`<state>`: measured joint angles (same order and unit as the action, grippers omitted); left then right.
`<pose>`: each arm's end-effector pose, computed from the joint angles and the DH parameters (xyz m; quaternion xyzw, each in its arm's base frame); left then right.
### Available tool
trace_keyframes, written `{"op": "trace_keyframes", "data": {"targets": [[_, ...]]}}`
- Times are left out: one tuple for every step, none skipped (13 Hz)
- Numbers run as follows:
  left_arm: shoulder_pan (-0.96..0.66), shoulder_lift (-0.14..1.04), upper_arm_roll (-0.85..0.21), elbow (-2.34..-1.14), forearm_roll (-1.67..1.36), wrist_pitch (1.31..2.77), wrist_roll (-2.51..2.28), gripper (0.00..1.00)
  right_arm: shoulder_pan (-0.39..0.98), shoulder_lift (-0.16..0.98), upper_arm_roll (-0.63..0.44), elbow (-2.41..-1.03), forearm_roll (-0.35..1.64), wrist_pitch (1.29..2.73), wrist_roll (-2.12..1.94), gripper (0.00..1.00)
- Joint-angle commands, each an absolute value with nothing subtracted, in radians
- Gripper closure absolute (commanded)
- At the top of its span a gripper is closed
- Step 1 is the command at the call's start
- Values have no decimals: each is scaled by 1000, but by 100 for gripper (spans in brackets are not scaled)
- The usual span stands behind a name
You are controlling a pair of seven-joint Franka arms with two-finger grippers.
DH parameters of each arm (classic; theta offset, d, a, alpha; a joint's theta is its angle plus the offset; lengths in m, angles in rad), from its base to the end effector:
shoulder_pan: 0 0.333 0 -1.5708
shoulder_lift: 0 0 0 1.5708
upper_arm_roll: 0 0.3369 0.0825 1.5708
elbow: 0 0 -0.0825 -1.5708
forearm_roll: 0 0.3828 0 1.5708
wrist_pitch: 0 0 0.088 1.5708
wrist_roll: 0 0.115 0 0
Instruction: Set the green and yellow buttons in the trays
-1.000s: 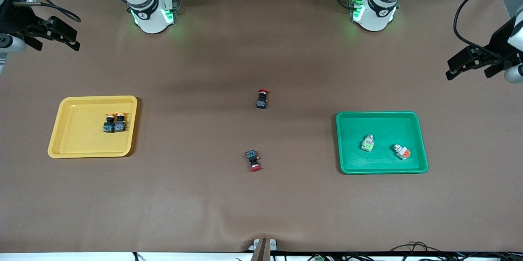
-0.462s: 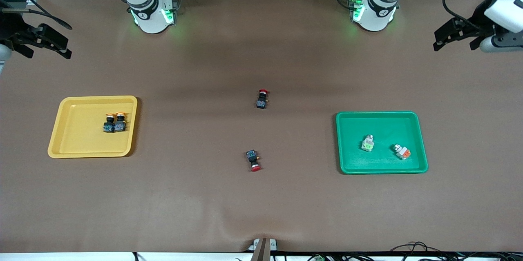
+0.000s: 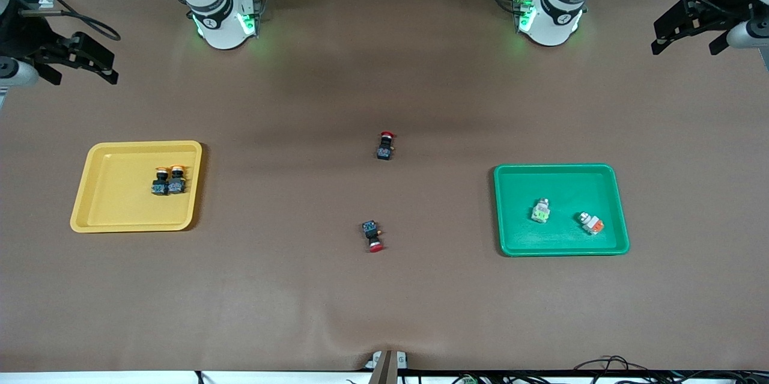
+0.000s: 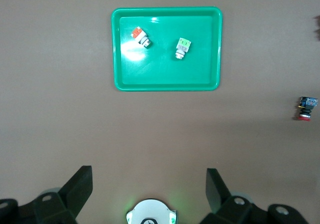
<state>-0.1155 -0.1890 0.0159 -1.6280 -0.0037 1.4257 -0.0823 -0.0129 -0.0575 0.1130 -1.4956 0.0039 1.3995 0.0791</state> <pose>0.4705 -0.0465 0.6953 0.9999 -0.0091 -0.0069 0.0027 0.5123 0.0542 0.6880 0.9998 0.0106 -0.0193 0.0030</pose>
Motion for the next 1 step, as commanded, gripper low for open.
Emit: {"op": "trace_keyframes", "data": {"targets": [[-123,-163,18,-1591,18,1399,-63,0,23,-48,109,-1470,-40,1388,74,0]]}}
